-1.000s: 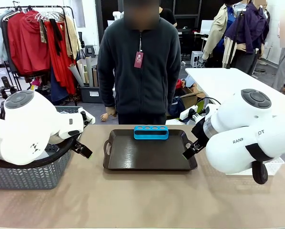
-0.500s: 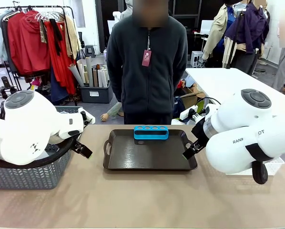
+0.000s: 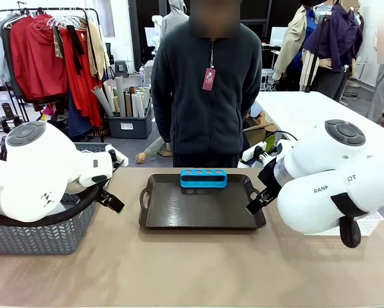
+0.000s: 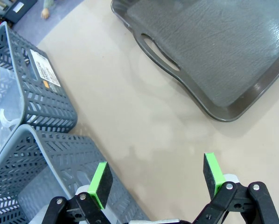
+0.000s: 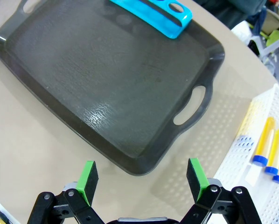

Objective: Prepare the laboratory tools.
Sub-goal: Pick up one Small flask and place it on the Handle tray.

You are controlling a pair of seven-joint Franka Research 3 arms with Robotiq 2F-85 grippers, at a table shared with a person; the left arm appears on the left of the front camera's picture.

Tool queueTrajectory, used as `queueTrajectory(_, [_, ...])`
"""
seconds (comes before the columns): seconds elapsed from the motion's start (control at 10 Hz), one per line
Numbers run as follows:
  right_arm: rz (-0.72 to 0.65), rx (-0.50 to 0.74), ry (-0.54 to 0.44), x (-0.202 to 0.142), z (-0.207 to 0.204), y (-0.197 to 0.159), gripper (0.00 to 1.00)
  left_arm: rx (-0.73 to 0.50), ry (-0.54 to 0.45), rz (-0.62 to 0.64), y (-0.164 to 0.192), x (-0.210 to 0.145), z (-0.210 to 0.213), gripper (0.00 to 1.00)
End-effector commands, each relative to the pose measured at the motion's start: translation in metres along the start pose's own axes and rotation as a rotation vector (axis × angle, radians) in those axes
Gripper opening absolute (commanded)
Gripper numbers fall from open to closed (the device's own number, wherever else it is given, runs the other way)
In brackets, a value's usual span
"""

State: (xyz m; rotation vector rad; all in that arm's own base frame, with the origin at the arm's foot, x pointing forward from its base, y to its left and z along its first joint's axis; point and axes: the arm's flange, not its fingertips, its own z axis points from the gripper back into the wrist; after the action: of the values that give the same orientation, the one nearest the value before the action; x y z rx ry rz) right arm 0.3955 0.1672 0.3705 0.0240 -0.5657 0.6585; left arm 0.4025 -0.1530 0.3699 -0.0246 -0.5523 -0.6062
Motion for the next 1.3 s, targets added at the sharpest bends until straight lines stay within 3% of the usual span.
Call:
queueTrajectory(0.0, [-0.001,0.0,-0.001,0.0001,0.0002,-0.0001,1.0,0.001,0.0,0.001,0.0007,-0.0001,0.0001,1.0])
queueTrajectory(1.2, [-0.001,0.0,-0.001,0.0001,0.0002,-0.0001,1.0,0.001,0.0,0.001,0.0007,-0.0001,0.0001,1.0])
